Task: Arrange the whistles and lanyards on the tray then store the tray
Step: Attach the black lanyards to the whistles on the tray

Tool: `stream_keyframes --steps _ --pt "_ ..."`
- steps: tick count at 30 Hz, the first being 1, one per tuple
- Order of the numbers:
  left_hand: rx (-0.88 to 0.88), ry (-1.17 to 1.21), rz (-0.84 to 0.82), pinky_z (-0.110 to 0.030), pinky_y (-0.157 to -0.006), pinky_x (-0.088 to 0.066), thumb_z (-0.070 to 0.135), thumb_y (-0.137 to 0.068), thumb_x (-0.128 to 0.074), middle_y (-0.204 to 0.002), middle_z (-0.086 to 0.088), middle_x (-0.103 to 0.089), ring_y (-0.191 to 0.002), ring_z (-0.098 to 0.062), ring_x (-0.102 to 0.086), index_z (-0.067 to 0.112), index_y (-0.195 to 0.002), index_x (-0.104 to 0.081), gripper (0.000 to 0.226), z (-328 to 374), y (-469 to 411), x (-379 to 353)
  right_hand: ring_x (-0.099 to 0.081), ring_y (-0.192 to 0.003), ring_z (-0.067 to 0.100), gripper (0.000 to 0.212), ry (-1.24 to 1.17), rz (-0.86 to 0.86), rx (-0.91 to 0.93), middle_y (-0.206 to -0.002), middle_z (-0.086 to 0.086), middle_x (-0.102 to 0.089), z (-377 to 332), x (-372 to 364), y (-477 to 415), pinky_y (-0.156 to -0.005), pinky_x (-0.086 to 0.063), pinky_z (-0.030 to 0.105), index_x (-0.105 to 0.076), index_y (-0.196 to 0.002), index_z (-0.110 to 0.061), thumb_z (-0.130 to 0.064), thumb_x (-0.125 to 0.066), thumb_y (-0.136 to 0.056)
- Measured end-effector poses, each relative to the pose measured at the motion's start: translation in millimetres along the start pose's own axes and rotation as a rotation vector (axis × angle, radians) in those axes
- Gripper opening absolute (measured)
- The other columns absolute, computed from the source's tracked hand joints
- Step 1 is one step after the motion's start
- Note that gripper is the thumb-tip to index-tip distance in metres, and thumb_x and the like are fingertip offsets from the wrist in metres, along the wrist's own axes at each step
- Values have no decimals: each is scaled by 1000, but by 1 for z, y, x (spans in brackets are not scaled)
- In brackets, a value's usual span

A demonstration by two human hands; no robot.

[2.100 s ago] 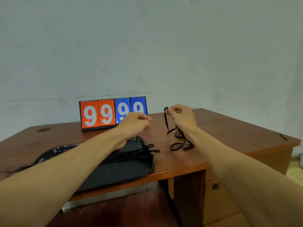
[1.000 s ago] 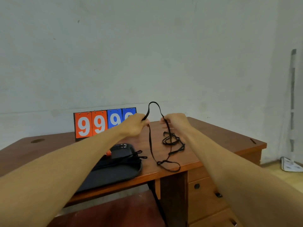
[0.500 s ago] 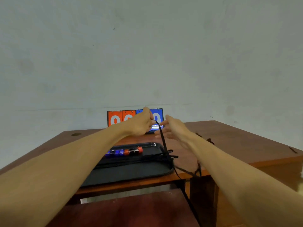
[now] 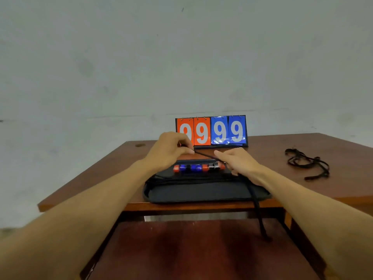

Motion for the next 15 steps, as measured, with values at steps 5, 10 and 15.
stream_keyframes --steps 5,10,15 --pt "87 -71 80 -12 -71 -41 17 -81 -70 -79 13 -60 -76 0 -55 17 -85 -73 5 -47 19 8 -56 -73 5 41 270 70 81 -78 -3 -62 2 -14 -15 -63 -38 18 -65 -79 -11 -47 -50 -93" --pt "203 -115 145 -23 -80 -46 17 -82 -70 -89 6 -65 -83 -6 -57 18 -88 -74 7 -96 42 15 -59 -80 14 31 517 99 139 -90 1 -64 4 -22 -29 -67 -47 27 -58 -96 -17 -47 -50 -92" --pt "259 -210 89 -34 -85 -50 23 -82 -70 -91 7 -61 -88 -13 -58 20 -85 -76 7 -123 54 7 -58 -79 15 27 728 16 168 -92 1 -63 13 -37 -37 -65 -46 28 -49 -96 -21 -48 -46 -94"
Point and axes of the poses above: each hand's wrist, its own y-axis away from the middle knuckle, its own x-axis out of the back of the hand, z = x × y, the point moved 9 cm from there along -y, towards the middle knuckle
